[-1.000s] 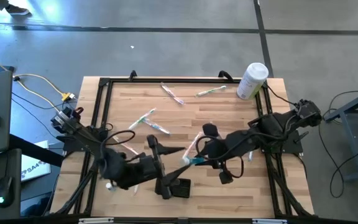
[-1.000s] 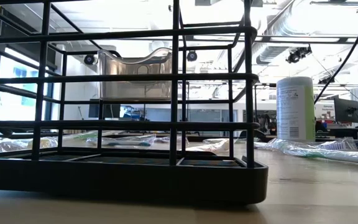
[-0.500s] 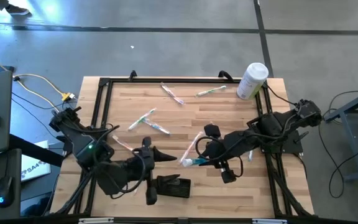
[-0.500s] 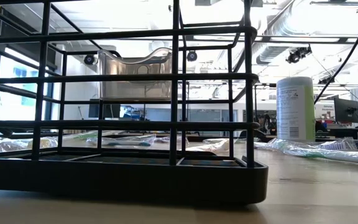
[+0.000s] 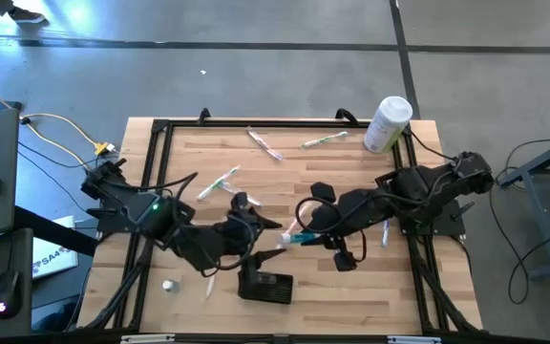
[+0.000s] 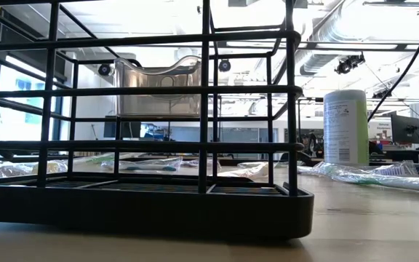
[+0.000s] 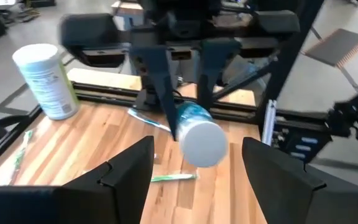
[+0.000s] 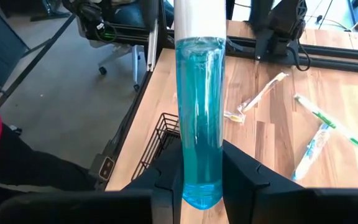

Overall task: Pick & Place toothbrushing station
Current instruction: Put the right blue mouthwash into the black wire organizer

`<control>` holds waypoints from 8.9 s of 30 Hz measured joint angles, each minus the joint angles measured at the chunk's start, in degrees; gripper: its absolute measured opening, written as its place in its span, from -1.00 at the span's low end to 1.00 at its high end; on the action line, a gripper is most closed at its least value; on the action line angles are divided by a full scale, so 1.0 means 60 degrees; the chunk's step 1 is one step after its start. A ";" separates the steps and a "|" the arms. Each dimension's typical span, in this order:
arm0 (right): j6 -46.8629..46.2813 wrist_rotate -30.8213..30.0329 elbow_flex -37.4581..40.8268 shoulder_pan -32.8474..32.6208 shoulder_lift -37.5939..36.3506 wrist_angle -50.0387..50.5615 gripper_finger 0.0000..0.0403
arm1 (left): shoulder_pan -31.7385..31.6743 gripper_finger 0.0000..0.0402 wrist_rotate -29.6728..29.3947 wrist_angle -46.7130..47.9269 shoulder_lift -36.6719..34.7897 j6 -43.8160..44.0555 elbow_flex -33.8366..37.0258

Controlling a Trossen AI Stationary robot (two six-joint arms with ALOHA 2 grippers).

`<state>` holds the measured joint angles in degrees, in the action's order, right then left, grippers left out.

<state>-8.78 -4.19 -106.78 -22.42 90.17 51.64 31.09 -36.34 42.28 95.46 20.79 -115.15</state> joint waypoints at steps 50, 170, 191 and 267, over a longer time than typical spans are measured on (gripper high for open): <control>0.0196 -0.0052 0.0004 0.0140 0.0000 0.0113 -0.51 | -0.0495 -0.54 0.0465 -0.0277 0.0222 -0.0757 0.0015; -0.0601 -0.1560 0.0004 0.0675 -0.3279 0.5632 0.64 | 0.0358 -0.54 0.3987 0.4954 0.4489 1.3819 -0.0659; -0.0565 -0.1789 0.0004 0.0675 -0.3297 0.5818 0.64 | 0.0243 -0.54 0.4521 0.4615 0.4459 1.1674 -0.0674; -0.2251 -0.2310 0.0007 0.0675 -0.3253 0.5799 0.64 | -0.0058 -0.54 0.5779 0.2830 0.4430 0.0746 0.0886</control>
<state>-22.28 -18.04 -106.74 -18.37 70.65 86.43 30.74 -1.67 59.26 122.04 25.26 -109.84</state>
